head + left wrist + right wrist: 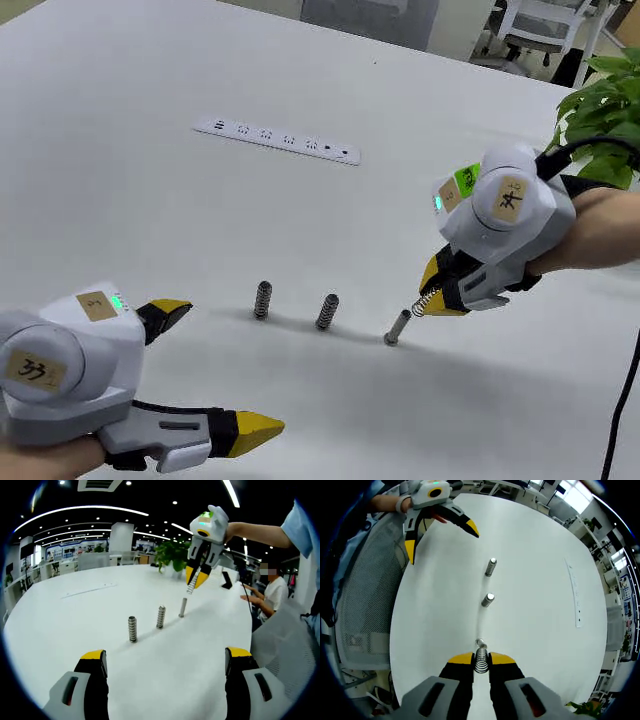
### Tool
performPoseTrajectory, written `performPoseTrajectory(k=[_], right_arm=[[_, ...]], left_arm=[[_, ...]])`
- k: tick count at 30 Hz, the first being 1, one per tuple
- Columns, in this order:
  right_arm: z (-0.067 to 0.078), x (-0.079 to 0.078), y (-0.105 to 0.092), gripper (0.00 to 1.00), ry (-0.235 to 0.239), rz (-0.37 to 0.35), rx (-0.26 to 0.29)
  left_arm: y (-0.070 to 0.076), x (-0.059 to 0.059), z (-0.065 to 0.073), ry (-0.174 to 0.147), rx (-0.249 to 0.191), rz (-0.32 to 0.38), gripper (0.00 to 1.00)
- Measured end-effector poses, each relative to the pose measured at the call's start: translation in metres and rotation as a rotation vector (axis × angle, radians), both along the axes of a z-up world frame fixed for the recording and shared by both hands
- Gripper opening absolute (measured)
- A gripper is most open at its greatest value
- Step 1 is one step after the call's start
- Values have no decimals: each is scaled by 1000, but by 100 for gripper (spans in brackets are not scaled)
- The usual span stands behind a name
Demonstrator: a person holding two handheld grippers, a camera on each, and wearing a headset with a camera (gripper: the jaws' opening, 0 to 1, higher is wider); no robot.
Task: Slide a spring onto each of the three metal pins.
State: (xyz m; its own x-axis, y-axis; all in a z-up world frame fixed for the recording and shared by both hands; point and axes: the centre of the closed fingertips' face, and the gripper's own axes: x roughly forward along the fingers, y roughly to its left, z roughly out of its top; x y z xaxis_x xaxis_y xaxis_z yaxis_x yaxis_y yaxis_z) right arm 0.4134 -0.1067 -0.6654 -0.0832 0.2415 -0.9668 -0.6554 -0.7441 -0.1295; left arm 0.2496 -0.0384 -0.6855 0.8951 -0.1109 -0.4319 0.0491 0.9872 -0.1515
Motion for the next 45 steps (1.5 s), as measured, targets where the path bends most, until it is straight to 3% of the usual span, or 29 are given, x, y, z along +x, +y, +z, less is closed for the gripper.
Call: performPoseTrajectory(k=[4, 18, 35, 45], right_arm=[[-5, 2, 0, 12, -18, 23, -22], [-9, -4, 3, 12, -10, 46, -47], [-21, -1, 6, 12, -9, 63, -79], [-40, -2, 5, 13, -12, 77, -109]], left_arm=[[-2, 0, -1, 5, 1, -10, 100], [-3, 1, -1, 4, 1, -20, 100], [-3, 0, -6, 13, -10, -27, 99], [-3, -1, -10, 27, -7, -30, 98]])
